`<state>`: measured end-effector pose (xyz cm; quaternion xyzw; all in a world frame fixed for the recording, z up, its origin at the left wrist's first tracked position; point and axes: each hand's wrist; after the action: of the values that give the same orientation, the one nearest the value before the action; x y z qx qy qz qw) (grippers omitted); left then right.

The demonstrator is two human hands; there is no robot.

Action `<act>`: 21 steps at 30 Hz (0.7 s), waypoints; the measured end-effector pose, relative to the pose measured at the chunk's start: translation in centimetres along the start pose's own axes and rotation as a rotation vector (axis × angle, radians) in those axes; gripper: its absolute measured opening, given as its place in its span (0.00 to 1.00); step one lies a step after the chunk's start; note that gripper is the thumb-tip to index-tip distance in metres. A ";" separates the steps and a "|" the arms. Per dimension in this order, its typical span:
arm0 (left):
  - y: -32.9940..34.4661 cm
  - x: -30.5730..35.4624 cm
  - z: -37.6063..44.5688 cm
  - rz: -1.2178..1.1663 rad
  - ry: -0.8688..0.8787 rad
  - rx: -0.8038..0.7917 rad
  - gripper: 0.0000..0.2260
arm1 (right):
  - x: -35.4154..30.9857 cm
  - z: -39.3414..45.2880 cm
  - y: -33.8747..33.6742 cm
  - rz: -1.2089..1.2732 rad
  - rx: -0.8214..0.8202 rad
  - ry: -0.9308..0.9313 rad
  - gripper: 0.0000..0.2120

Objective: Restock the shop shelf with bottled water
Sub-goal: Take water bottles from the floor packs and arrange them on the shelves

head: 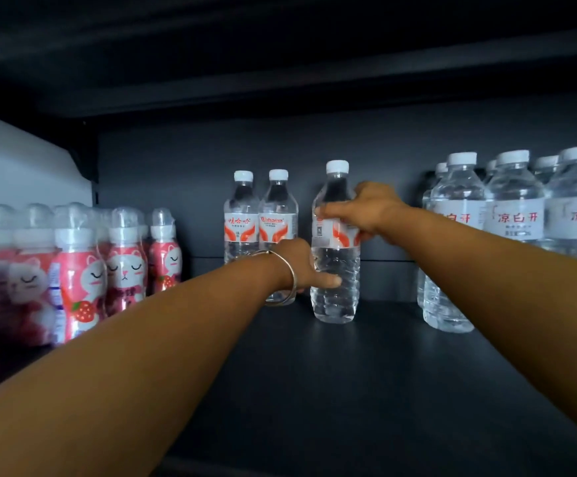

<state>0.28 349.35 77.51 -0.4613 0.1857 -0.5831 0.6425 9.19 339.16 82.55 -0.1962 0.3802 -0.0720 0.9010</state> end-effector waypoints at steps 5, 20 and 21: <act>1.0 0.1 0.7 -0.013 -0.051 0.054 0.25 | -0.1 0.0 0.3 -0.048 0.002 -0.025 0.21; 1.2 -0.3 1.3 -0.217 -0.268 0.117 0.17 | 0.3 0.2 -0.1 0.244 -0.086 0.101 0.12; 1.2 -0.1 1.3 -0.218 -0.270 0.121 0.15 | 0.4 0.2 0.0 0.236 -0.058 0.104 0.15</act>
<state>1.94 349.82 77.13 -0.5134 0.0114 -0.5919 0.6212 9.60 339.13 82.46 -0.1719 0.4486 0.0356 0.8763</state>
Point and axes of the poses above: each hand's wrist, its own z-axis towards the middle knuckle, its own y-axis out of the palm, x = y × z, and after that the axes turned 12 degrees about x, right-handed
